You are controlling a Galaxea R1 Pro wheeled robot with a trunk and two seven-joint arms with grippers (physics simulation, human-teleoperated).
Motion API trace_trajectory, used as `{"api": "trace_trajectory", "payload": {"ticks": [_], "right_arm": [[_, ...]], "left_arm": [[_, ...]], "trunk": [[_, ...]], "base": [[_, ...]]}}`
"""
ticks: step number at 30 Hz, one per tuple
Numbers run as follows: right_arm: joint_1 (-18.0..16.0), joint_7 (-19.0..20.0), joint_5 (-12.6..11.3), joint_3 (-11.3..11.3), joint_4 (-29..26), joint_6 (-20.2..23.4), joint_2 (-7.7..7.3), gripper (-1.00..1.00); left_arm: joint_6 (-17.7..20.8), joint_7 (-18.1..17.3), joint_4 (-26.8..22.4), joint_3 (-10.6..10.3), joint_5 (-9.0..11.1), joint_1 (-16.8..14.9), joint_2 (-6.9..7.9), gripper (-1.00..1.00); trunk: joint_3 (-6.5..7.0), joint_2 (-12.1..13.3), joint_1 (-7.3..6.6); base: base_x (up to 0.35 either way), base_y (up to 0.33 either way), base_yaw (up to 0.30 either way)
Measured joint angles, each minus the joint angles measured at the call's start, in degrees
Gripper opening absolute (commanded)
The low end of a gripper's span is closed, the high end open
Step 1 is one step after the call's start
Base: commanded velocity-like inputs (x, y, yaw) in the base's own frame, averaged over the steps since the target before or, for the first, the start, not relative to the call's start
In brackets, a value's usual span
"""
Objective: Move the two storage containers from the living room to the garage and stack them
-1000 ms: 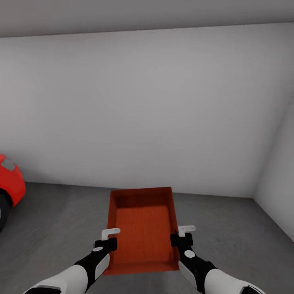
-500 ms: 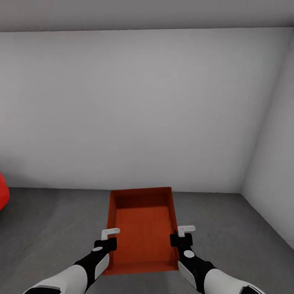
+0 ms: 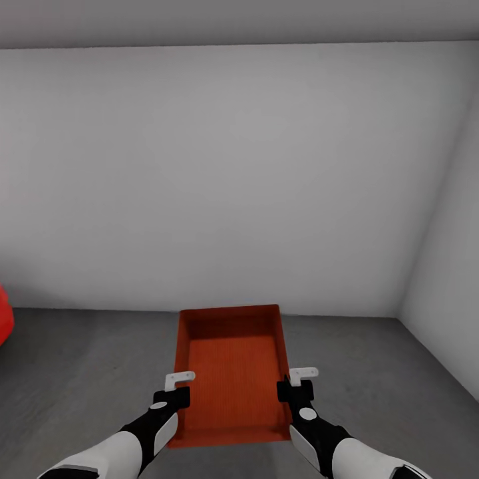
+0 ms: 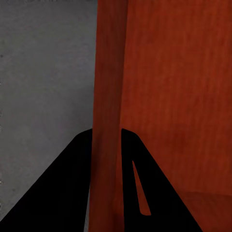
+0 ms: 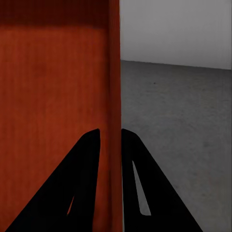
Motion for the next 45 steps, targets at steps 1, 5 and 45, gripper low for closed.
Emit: {"api": "trace_trajectory", "payload": {"ticks": [1,5,45], "right_arm": [[0.0,-0.01,0.02,-0.02,-0.01,0.01,0.0,-1.0],[0.0,-0.01,0.03,-0.02,-0.01,0.01,0.0,-1.0],[2.83,0.23,12.14,-12.36,-3.09,1.29,0.05,-1.0]], "left_arm": [[0.01,0.0,-0.01,-0.01,0.0,0.0,0.01,-1.0],[0.02,0.0,-0.02,-0.01,0.0,0.0,0.0,-1.0],[-0.01,-0.29,0.19,-1.36,0.42,0.21,0.01,-1.0]], "trunk": [[0.0,0.0,0.0],[0.0,0.0,0.0],[-0.01,-0.01,-0.01]], "base": [[0.247,0.225,0.0],[0.247,0.232,0.0],[0.202,0.132,0.0]]}}
